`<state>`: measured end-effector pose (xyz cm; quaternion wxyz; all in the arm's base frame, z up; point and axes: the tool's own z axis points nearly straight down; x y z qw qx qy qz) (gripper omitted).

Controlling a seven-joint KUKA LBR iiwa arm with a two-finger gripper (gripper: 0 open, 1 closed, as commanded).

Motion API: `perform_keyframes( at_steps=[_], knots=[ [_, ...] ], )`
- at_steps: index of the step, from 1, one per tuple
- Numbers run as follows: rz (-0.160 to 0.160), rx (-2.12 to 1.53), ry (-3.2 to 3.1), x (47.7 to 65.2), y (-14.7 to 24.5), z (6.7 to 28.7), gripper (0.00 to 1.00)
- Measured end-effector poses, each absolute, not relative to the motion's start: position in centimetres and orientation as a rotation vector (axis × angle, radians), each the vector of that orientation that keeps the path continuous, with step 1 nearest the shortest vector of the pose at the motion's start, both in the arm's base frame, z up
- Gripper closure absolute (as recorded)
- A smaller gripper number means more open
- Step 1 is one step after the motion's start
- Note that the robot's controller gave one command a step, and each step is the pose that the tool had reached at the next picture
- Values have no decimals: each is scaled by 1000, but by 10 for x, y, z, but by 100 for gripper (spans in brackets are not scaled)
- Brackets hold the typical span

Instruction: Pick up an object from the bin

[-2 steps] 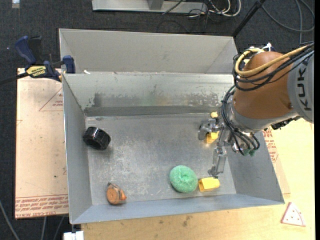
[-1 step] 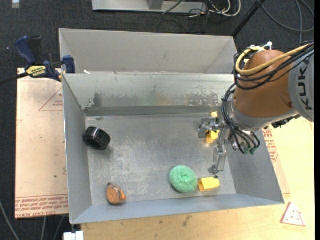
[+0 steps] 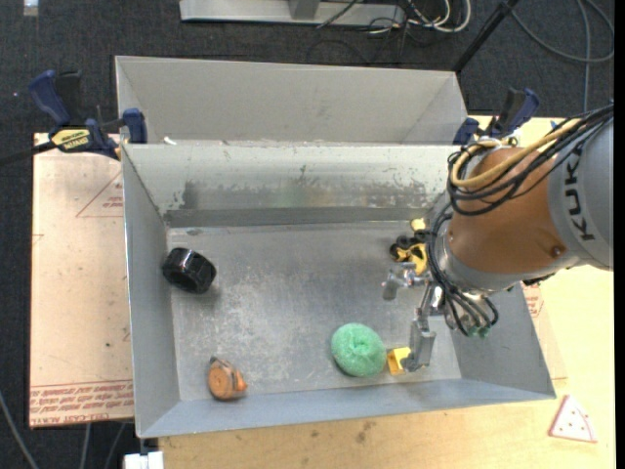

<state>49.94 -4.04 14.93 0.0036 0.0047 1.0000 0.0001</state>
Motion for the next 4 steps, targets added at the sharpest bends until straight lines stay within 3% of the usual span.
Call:
perform_keyframes(
  at_steps=[1, 2, 3, 4],
  knots=[
    [1, -84, 3138, 490, -43, 91, 0],
    [1, 210, 3134, 495, -6, 82, 100],
    [1, 210, 3134, 495, -6, 82, 100],
    [1, 151, 3128, 494, -1, 266, 100]
  ],
)
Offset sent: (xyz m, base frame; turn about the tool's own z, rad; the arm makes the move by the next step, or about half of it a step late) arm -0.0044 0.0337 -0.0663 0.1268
